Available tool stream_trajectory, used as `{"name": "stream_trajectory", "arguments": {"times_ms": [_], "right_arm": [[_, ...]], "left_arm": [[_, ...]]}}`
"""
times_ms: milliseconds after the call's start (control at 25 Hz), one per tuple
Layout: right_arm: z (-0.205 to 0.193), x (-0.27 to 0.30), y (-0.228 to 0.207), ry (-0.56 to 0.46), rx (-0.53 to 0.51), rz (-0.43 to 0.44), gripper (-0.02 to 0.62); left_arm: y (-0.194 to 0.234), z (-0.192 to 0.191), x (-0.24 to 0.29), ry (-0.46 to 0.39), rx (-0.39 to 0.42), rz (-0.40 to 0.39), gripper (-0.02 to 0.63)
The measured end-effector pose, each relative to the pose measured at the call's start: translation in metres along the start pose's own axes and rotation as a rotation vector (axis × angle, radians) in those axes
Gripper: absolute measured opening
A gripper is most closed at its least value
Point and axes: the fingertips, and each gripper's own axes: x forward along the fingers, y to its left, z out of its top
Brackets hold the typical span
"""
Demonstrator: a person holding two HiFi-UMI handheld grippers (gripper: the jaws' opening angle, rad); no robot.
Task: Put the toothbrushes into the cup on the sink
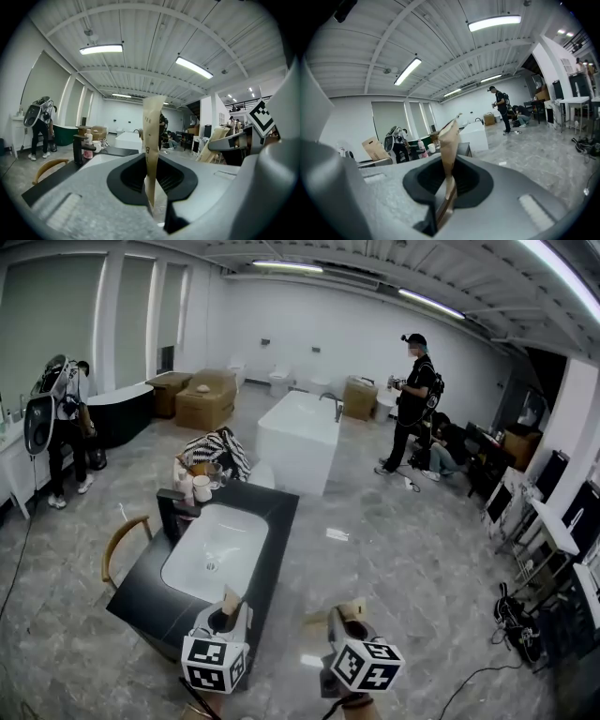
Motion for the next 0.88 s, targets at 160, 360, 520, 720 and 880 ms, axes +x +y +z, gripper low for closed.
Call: {"name": "stream_trajectory", "arguments": {"times_ms": [160, 360, 520, 720, 880], "right_arm": [[0.001, 0.031, -0.005, 0.015, 0.006, 0.0, 0.034], [0.008, 0.062, -0.007, 0.034, 0.019, 0.013, 0.034], [0.011, 0.091, -0.006, 0.05, 0.028, 0.041, 0.034], [0.017, 0.136, -0.007, 0.078, 0.02, 0.089, 0.034], [0.034, 0.185, -0.009, 0.083, -0.008, 0.135, 0.034]], "left_arm": [[0.019, 0.0, 0.021, -0.002, 0.001, 0.017, 0.044], [0.036, 0.009, 0.037, 0.01, 0.016, 0.037, 0.044], [0.052, 0.01, 0.048, 0.017, 0.017, 0.068, 0.044], [0.071, 0.007, 0.066, 0.024, -0.004, 0.13, 0.044], [0.095, 0.009, 0.088, 0.011, -0.038, 0.219, 0.044]]}}
